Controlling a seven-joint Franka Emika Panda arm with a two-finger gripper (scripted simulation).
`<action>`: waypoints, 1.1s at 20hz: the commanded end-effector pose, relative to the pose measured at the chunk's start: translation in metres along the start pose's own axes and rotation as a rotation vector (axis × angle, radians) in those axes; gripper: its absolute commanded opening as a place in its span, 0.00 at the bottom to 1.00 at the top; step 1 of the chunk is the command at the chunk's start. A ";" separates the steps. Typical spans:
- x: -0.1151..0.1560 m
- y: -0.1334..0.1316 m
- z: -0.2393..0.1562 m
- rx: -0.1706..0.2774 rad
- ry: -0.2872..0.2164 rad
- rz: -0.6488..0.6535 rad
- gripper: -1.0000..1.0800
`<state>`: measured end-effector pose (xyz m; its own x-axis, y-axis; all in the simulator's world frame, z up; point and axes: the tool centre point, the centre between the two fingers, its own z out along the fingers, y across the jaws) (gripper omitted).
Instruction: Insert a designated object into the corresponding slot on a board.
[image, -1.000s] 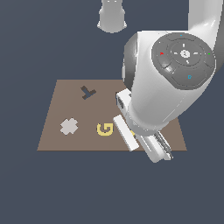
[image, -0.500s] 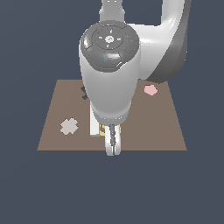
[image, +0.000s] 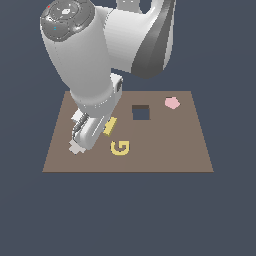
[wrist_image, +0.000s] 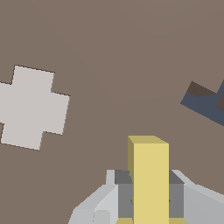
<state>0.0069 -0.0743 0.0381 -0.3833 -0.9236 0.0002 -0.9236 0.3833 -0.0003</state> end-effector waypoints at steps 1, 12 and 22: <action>0.018 0.013 -0.001 0.000 0.000 0.107 0.00; 0.059 0.060 -0.001 0.000 0.000 0.404 0.00; 0.067 0.074 -0.002 0.000 0.000 0.485 0.00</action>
<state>-0.0867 -0.1074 0.0396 -0.7668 -0.6418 0.0002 -0.6418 0.7668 0.0005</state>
